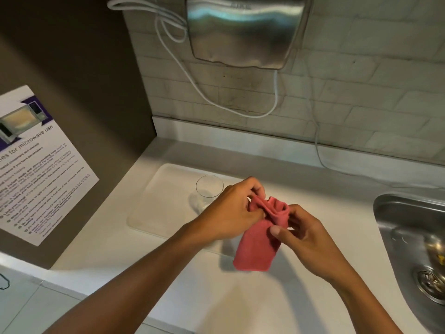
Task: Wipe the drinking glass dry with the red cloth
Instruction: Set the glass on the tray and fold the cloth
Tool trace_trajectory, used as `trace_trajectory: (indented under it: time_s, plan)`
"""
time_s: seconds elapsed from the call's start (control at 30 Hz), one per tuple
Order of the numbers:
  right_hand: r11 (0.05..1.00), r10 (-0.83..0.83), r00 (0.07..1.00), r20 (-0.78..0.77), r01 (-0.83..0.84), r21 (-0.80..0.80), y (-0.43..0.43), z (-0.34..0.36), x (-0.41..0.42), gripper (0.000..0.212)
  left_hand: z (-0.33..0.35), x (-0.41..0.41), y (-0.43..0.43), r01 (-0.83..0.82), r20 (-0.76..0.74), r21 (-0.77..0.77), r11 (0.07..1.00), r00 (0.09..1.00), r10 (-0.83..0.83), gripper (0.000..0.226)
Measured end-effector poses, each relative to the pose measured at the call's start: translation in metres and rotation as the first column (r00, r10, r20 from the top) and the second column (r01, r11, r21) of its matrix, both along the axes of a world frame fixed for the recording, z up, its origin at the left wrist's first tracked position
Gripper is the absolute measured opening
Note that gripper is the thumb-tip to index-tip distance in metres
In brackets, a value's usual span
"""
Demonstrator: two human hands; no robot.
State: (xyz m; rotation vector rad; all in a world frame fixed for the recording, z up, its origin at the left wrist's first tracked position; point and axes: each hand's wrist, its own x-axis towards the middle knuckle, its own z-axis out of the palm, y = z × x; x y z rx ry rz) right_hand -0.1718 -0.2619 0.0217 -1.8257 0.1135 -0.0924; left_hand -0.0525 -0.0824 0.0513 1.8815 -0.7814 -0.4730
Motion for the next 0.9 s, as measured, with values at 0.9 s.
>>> trace_trajectory:
  time_s: [0.9]
  plan:
    - [0.858,-0.272,0.810,-0.519,-0.041,-0.512,-0.075,-0.093,0.084,0.017,-0.127,0.056,-0.088,-0.065,0.155,0.362,0.930,0.988,0.009,0.013]
